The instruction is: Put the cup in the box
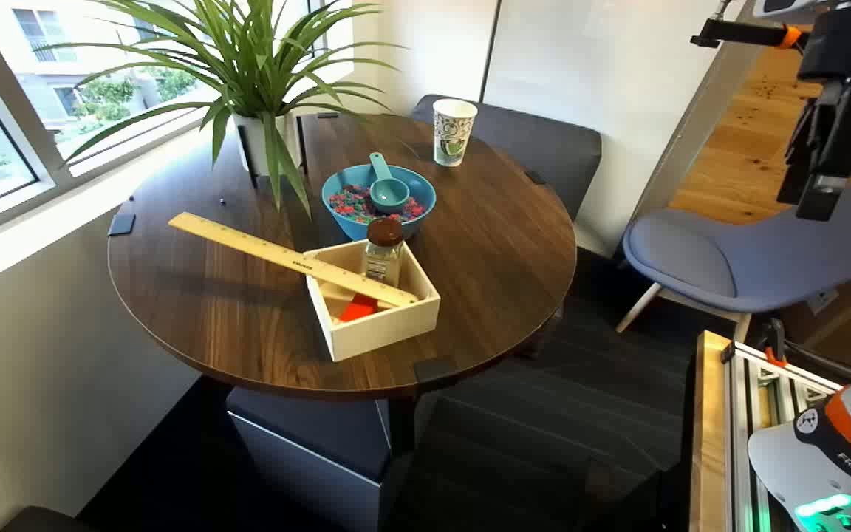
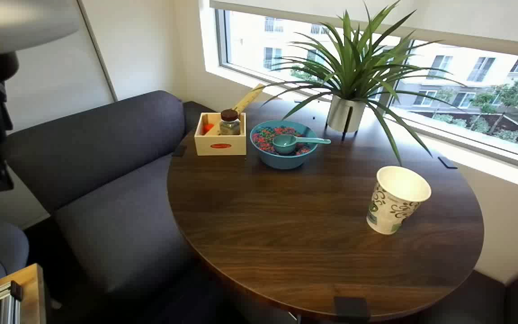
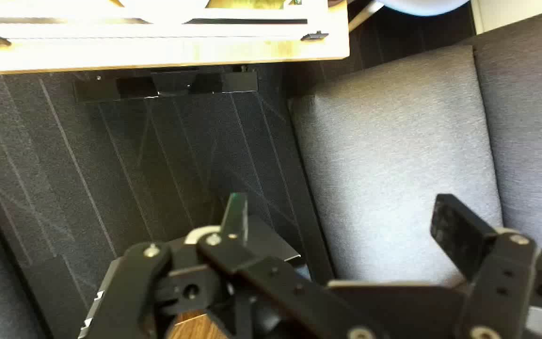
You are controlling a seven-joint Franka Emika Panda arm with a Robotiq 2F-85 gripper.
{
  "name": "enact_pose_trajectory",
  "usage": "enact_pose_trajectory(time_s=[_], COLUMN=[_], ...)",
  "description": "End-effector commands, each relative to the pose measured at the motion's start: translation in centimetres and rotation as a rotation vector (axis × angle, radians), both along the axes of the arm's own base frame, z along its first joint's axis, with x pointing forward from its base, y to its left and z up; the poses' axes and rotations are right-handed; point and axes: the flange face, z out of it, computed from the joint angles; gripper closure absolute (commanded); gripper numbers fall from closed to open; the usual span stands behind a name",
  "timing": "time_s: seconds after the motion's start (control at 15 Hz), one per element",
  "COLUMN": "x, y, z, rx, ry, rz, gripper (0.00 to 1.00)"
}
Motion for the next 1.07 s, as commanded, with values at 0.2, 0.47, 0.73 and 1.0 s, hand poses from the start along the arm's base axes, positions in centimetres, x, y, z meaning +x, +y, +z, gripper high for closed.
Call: enact_pose_trajectory(time_s=[0.2,0.47,0.73,1.0], x=[0.0,0.0,4.0,12.3], y=[0.0,0.0,0.5,1.3], z=[0.0,0.0,-0.5,-1.4], rx=[0.0,0.0,-0.051,-0.151], ry=[0.001,0.001,-0.043,-0.168], rz=[0.0,0.0,-0.183,-0.371], gripper=[0.0,0.0,0.0,0.0])
